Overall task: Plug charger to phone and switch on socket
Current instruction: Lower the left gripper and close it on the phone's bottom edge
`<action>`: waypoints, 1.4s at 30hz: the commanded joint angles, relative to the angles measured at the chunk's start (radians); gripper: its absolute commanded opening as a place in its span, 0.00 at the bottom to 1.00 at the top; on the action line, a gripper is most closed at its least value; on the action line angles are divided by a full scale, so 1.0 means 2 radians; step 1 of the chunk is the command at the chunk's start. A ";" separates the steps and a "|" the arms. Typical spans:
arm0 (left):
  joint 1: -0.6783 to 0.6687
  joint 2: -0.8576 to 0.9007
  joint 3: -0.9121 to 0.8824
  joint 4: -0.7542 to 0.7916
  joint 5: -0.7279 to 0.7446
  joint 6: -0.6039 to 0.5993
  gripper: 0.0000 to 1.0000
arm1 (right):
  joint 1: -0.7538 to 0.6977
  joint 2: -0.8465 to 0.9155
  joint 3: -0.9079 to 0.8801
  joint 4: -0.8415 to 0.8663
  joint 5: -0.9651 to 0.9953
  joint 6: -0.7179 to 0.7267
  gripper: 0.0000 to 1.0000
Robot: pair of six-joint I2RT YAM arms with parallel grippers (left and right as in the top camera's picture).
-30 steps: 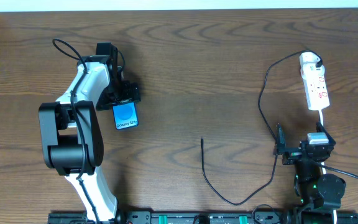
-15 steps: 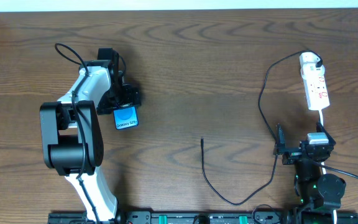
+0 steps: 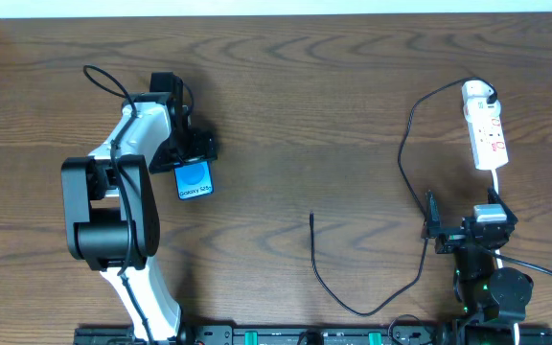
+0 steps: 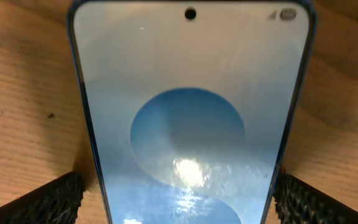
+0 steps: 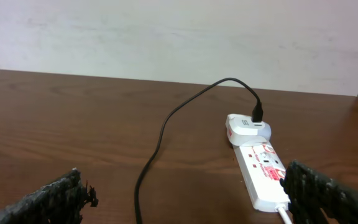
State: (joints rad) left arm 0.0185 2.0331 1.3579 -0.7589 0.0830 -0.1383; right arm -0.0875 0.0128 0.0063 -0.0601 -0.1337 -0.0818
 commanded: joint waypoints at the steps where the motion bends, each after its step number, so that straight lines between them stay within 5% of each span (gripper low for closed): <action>1: 0.001 0.003 -0.008 0.001 0.001 -0.005 0.98 | -0.001 -0.002 0.000 -0.002 0.002 -0.004 0.99; 42: 0.001 0.004 -0.019 0.007 0.002 -0.005 0.99 | -0.001 -0.002 0.000 -0.002 0.002 -0.004 0.99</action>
State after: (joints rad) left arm 0.0185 2.0323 1.3529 -0.7502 0.0788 -0.1383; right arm -0.0875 0.0128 0.0063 -0.0597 -0.1337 -0.0818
